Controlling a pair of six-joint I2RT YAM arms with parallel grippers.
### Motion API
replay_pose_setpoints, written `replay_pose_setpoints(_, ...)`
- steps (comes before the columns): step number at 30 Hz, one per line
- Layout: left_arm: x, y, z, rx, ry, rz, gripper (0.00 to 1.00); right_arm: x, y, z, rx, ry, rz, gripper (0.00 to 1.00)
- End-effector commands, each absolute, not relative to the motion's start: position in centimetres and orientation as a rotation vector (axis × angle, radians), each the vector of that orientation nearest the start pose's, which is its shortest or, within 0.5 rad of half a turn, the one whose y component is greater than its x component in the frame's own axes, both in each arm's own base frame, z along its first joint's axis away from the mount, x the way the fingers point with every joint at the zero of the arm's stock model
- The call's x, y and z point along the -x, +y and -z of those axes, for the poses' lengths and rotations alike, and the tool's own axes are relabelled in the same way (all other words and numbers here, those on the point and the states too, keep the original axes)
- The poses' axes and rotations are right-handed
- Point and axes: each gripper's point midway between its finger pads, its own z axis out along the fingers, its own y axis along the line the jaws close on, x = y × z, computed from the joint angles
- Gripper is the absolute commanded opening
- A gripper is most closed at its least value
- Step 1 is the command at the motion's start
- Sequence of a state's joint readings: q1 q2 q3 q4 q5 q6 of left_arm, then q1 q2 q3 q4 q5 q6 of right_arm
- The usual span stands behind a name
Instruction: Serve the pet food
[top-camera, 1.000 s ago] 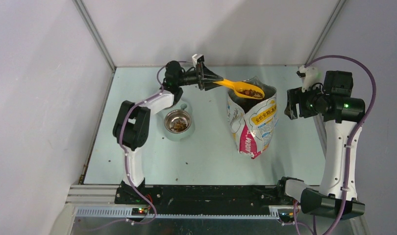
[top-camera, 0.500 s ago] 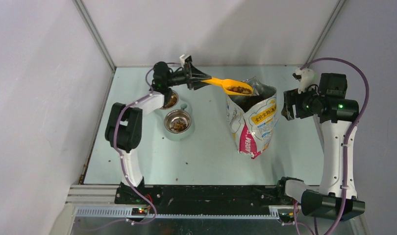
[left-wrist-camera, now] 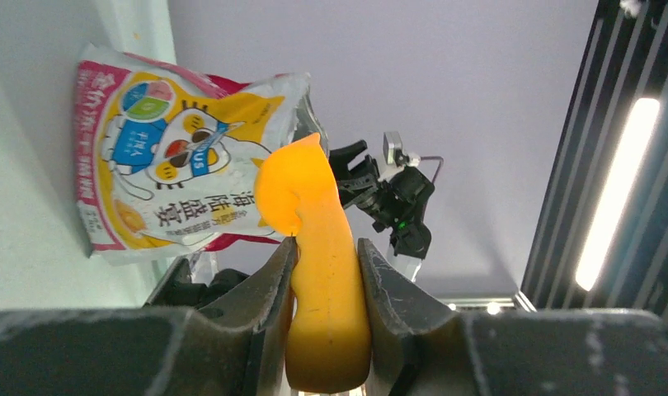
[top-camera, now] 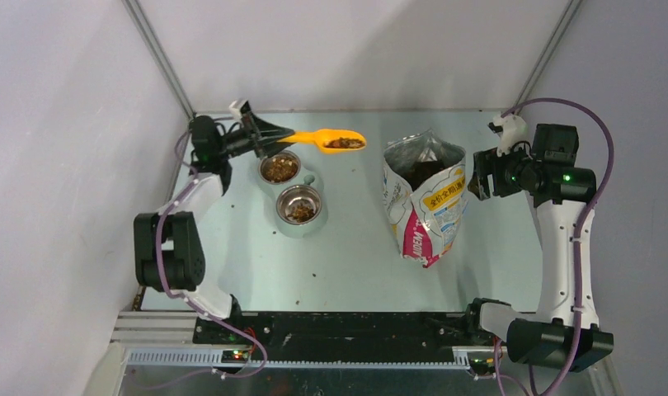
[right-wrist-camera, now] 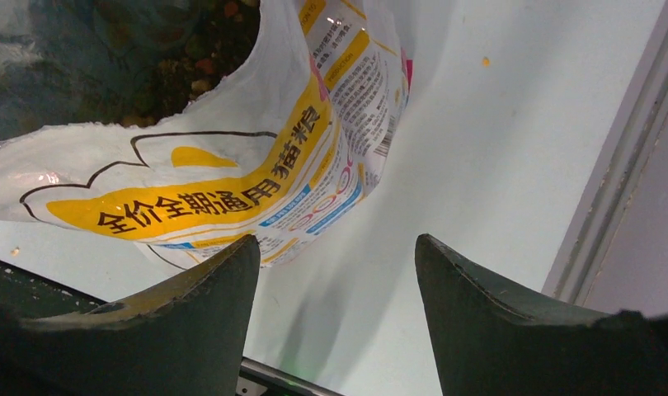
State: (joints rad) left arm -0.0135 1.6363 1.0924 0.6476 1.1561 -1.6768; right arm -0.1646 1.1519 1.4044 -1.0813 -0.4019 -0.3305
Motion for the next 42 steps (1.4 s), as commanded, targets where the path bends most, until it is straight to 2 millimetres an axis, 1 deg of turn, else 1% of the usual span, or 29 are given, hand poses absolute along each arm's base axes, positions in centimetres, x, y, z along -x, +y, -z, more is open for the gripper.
replay_pose_setpoints(1,-36.1,-13.7,-31.8,0.400,1.907,1.907,0.00,-28.7,1.5,-28.0,0.427,2.222,-0.244,0.72)
replay_pose_setpoints(2,-35.5,-13.1,-31.9,0.420,1.904,1.892,0.00,-28.7,1.6,-27.9,0.426,2.220,-0.248,0.72)
replay_pose_setpoints(3,-35.5,-11.6,-30.9,0.471,1.896,1.860,0.00,-28.7,1.7,-27.9,0.428,2.216,-0.259,0.72)
replay_pose_setpoints(4,-34.9,-11.0,-30.8,0.495,1.893,1.846,0.00,-28.8,1.8,-27.8,0.428,2.214,-0.266,0.72)
replay_pose_setpoints(5,-34.9,-9.7,-29.8,0.539,1.882,1.814,0.00,-28.8,1.9,-27.7,0.429,2.211,-0.274,0.72)
replay_pose_setpoints(6,-34.3,-9.2,-29.7,0.547,1.878,1.797,0.00,-28.9,1.9,-27.5,0.428,2.212,-0.279,0.72)
replay_pose_setpoints(7,-34.1,-8.2,-28.8,0.593,1.871,1.776,0.00,-29.0,2.0,-27.5,0.429,2.211,-0.286,0.72)
replay_pose_setpoints(8,-33.7,-7.9,-28.3,0.604,1.879,1.754,0.00,-29.1,2.1,-27.4,0.428,2.211,-0.291,0.72)
replay_pose_setpoints(9,-33.4,-7.1,-27.5,0.648,1.874,1.733,0.00,-29.2,2.1,-27.4,0.429,2.207,-0.293,0.72)
replay_pose_setpoints(10,-33.0,-6.8,-27.3,0.658,1.870,1.711,0.00,-29.3,2.1,-27.4,0.427,2.206,-0.295,0.72)
replay_pose_setpoints(11,-32.7,-6.1,-26.5,0.699,1.864,1.695,0.00,-29.4,2.1,-27.4,0.426,2.202,-0.294,0.72)
replay_pose_setpoints(12,-32.2,-6.0,-26.4,0.690,1.863,1.676,0.00,-29.5,2.1,-27.5,0.426,2.200,-0.294,0.72)
replay_pose_setpoints(15,-31.0,-5.4,-24.5,0.744,1.869,1.652,0.00,-29.6,2.2,-27.6,0.420,2.194,-0.301,0.72)
replay_pose_setpoints(16,-30.8,-5.3,-24.0,0.758,1.871,1.637,0.00,-29.5,2.2,-27.7,0.417,2.193,-0.306,0.72)
replay_pose_setpoints(18,-30.6,-4.4,-23.1,0.801,1.854,1.574,0.00,-29.5,2.3,-27.8,0.412,2.189,-0.314,0.72)
replay_pose_setpoints(19,-30.5,-3.7,-22.4,0.858,1.843,1.537,0.00,-29.5,2.4,-27.8,0.410,2.189,-0.320,0.72)
replay_pose_setpoints(21,-30.2,-2.8,-21.3,0.914,1.831,1.489,0.00,-29.4,2.5,-27.9,0.409,2.186,-0.324,0.72)
replay_pose_setpoints(22,-30.2,-2.4,-20.9,0.923,1.828,1.462,0.00,-29.4,2.5,-27.9,0.409,2.184,-0.326,0.72)
replay_pose_setpoints(23,-29.9,-2.3,-20.1,0.961,1.835,1.444,0.00,-29.4,2.5,-27.8,0.406,2.184,-0.327,0.72)
replay_pose_setpoints(27,-29.3,-1.7,-18.0,0.987,1.882,1.344,0.00,-29.2,2.5,-27.6,0.397,2.183,-0.331,0.72)
replay_pose_setpoints(30,-29.1,-1.5,-17.4,0.985,1.917,1.301,0.00,-29.0,2.5,-27.5,0.390,2.184,-0.333,0.73)
replay_pose_setpoints(32,-28.9,-1.3,-16.5,1.000,1.963,1.257,0.00,-28.8,2.6,-27.6,0.385,2.182,-0.334,0.73)
replay_pose_setpoints(35,-28.9,-0.5,-15.9,0.966,2.010,1.151,0.00,-28.7,2.5,-27.6,0.379,2.175,-0.332,0.73)
replay_pose_setpoints(36,-28.9,-0.1,-15.7,0.993,2.031,1.098,0.00,-28.8,2.5,-27.7,0.376,2.173,-0.331,0.73)
replay_pose_setpoints(37,-28.8,0.2,-15.6,0.955,2.058,1.050,0.00,-28.8,2.4,-27.7,0.375,2.172,-0.331,0.73)
replay_pose_setpoints(38,-28.8,0.4,-15.6,0.959,2.085,1.009,0.00,-28.8,2.5,-27.7,0.374,2.171,-0.332,0.73)
replay_pose_setpoints(39,-28.8,0.5,-15.5,0.924,2.110,0.967,0.00,-28.9,2.5,-27.8,0.374,2.169,-0.332,0.73)
replay_pose_setpoints(42,-28.8,0.4,-15.8,0.872,2.148,0.921,0.00,-28.9,2.5,-27.8,0.368,2.168,-0.336,0.73)
